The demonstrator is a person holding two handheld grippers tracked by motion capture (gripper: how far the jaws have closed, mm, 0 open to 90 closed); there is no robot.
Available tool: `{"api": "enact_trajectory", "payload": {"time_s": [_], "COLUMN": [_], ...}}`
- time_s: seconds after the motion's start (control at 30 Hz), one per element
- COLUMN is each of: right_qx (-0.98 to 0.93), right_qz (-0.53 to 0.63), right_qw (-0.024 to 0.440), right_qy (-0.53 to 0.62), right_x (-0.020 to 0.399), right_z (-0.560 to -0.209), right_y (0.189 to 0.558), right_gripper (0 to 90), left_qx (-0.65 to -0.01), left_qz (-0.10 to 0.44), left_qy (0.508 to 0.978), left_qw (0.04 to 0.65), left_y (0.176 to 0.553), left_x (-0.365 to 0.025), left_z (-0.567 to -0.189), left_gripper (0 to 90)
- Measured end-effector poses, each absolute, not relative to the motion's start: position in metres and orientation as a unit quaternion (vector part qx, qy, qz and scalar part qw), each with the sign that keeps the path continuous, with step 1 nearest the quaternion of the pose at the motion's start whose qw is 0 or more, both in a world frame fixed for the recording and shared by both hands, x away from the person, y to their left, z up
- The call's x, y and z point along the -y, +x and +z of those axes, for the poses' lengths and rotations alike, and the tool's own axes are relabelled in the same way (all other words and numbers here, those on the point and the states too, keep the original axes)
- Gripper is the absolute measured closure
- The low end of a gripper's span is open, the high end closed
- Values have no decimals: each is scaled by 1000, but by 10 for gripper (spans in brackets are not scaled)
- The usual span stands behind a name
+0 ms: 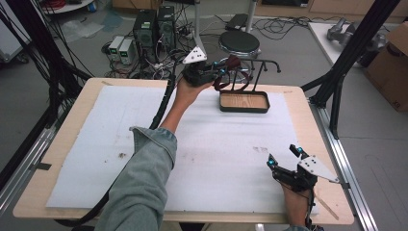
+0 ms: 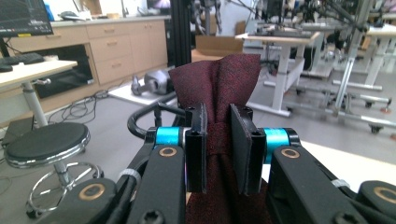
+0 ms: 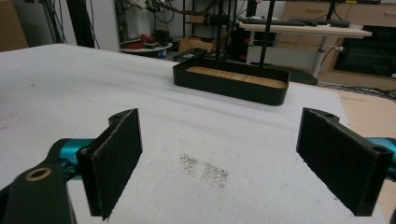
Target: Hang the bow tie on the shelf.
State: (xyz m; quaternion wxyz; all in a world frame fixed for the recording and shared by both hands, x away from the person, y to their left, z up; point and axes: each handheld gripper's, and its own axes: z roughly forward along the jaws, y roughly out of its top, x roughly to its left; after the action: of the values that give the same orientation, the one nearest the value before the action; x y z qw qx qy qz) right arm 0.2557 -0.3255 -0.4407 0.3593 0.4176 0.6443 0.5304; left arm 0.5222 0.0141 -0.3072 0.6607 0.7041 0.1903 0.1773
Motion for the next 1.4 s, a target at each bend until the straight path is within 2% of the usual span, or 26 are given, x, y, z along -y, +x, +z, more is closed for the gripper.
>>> {"api": "enact_trajectory", "payload": {"time_s": [0.33, 0.53, 1.4], "right_qx": [-645, -645, -649], "right_qz": [530, 529, 529], "right_qw": [357, 357, 354], "right_qy": [419, 420, 416], "right_x": [325, 325, 324], "right_z": [-441, -441, -441], "right_y": [256, 256, 256], "right_gripper": [132, 132, 133], "left_qx": [-224, -233, -243], "left_qz": [167, 174, 212], "left_qy": [657, 644, 646], "left_qw": [700, 707, 692], "left_y": [539, 547, 563], "left_x": [-14, -13, -6], "left_z": [-316, -323, -338], "left_gripper": [764, 763, 763]}}
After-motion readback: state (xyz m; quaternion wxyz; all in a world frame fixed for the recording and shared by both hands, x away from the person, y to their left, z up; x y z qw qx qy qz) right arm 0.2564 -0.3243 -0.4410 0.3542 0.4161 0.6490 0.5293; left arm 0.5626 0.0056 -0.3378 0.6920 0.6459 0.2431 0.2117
